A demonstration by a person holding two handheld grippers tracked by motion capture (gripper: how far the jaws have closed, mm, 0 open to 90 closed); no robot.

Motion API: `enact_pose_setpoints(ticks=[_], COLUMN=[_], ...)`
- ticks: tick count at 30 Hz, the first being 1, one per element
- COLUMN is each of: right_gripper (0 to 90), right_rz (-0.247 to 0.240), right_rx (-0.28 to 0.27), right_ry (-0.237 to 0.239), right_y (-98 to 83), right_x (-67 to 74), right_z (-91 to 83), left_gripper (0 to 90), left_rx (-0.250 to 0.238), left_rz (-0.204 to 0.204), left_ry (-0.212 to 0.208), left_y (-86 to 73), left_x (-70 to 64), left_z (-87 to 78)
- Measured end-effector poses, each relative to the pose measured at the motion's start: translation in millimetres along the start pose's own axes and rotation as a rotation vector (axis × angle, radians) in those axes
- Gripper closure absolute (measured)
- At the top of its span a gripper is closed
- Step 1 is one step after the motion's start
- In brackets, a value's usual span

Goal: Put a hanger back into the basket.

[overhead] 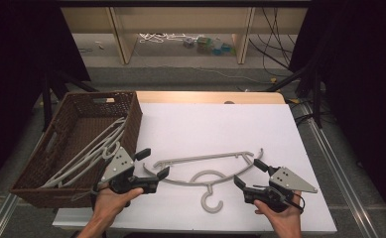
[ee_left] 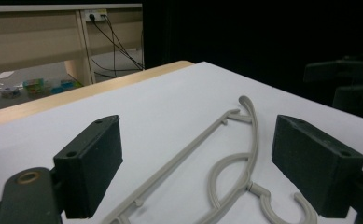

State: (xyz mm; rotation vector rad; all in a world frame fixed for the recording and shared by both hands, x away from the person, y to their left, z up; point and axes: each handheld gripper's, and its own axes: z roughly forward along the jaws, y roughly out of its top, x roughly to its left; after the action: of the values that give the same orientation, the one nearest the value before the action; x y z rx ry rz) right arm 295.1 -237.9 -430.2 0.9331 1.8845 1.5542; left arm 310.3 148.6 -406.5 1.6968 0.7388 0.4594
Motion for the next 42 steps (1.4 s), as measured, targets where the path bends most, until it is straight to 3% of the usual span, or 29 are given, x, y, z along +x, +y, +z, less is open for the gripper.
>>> enact_pose_setpoints(ticks=[3,9,14,20,21,25,27,29,35,37,42], right_gripper=[15.8,15.8,15.8,15.8,15.8,15.5,15.6,15.7,15.9,20.1,21.7], right_rz=[-0.003,-0.001,-0.008,-0.007,-0.006,-0.012,-0.019,-0.018,-0.147,-0.181,-0.278], right_rx=[0.024,0.026,0.033,0.026,0.021,0.040,0.067,0.126,0.298,0.368,0.503], right_ry=[-0.003,-0.001,0.000,-0.002,-0.006,0.011,0.035,0.100,0.214,0.284,0.333], right_y=[0.7,0.7,1.0,0.0,-0.3,0.4,1.2,1.0,1.8,1.8,1.3], right_x=[0.7,1.1,2.2,0.8,0.7,-0.7,-4.3,-9.4,-21.7,-25.4,-29.5], right_z=[-2.4,-2.3,-3.0,-4.1,-3.6,-2.4,0.0,4.8,26.5,35.1,51.6], left_gripper=[16.3,16.5,16.6,16.6,16.6,16.6,16.6,16.6,16.5,16.5,16.5], left_rx=[0.026,0.045,0.033,0.036,0.031,0.045,0.043,0.044,0.056,0.063,0.071], left_rz=[0.016,0.049,0.028,0.034,0.017,0.029,0.029,0.025,0.037,0.038,0.050], left_ry=[-0.018,-0.014,-0.005,0.000,-0.001,-0.005,-0.003,0.001,-0.008,-0.008,-0.009], left_y=[-7.3,-20.3,-26.7,-27.9,-28.8,-30.3,-30.2,-30.2,-31.7,-32.7,-33.3], left_x=[-6.2,-11.2,-10.3,-6.8,-7.2,-6.5,-6.4,-6.1,-5.9,-6.3,-5.8], left_z=[5.0,8.9,8.4,7.3,8.1,7.8,7.3,6.6,7.6,7.4,7.3])
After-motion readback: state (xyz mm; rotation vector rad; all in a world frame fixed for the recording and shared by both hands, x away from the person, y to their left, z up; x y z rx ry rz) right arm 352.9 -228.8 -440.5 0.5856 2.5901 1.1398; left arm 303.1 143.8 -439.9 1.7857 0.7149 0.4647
